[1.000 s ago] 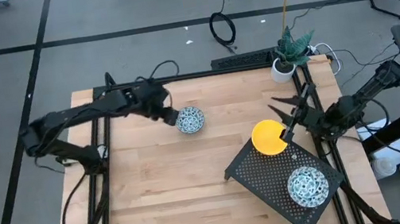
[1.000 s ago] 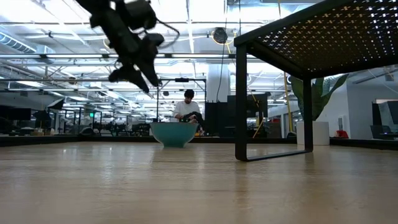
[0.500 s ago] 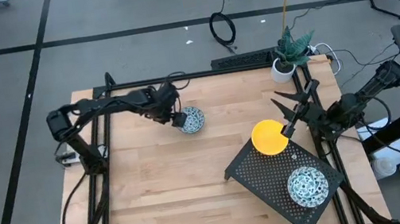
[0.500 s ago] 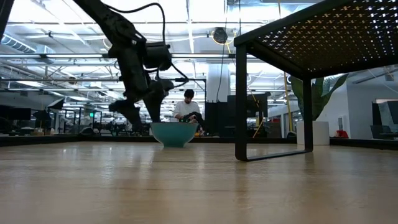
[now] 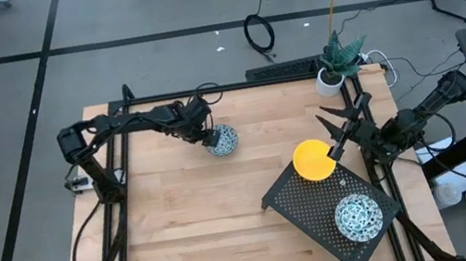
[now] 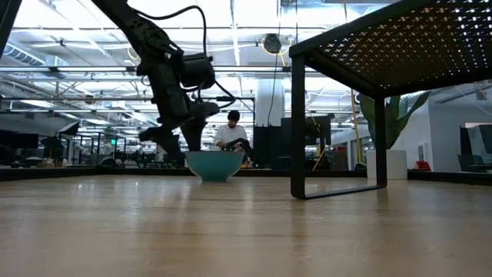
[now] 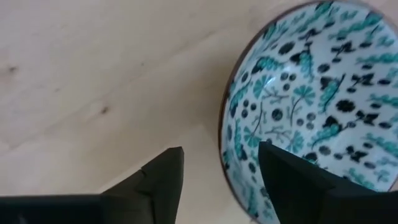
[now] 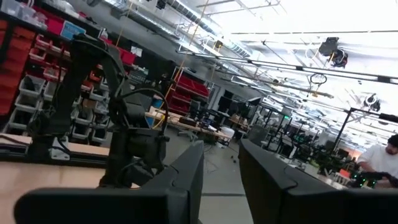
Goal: Pick & Place Mini bowls
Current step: Stack the blue patterned bowl on top of the blue patterned bowls on the shelf
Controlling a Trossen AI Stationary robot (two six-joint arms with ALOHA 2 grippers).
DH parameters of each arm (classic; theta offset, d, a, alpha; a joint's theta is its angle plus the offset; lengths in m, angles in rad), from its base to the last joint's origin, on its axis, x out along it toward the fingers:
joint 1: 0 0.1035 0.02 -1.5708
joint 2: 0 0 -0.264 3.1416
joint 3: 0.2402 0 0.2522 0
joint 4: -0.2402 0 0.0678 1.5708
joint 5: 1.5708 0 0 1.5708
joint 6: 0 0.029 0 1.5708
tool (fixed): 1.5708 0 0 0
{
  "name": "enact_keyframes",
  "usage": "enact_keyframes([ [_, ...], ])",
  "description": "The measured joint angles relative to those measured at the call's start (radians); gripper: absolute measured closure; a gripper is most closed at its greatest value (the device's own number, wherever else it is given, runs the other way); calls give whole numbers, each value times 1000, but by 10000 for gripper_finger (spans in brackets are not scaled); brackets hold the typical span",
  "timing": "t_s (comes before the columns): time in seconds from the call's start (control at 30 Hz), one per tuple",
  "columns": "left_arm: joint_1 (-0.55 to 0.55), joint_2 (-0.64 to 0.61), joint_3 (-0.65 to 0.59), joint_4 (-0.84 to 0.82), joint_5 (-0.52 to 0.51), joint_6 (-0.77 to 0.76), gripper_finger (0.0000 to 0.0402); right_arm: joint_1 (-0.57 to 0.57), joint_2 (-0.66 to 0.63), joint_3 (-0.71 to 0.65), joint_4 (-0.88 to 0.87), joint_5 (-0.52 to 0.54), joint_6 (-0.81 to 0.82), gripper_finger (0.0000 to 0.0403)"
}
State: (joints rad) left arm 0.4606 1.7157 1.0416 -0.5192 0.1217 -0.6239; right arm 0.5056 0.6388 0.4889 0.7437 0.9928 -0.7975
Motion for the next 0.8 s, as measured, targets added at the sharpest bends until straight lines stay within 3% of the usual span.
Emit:
enact_keyframes([
  [0.8, 0, 0, 0, 17, -40, 47, 320, 0, 1, 1, -15, 3, 23, 314],
])
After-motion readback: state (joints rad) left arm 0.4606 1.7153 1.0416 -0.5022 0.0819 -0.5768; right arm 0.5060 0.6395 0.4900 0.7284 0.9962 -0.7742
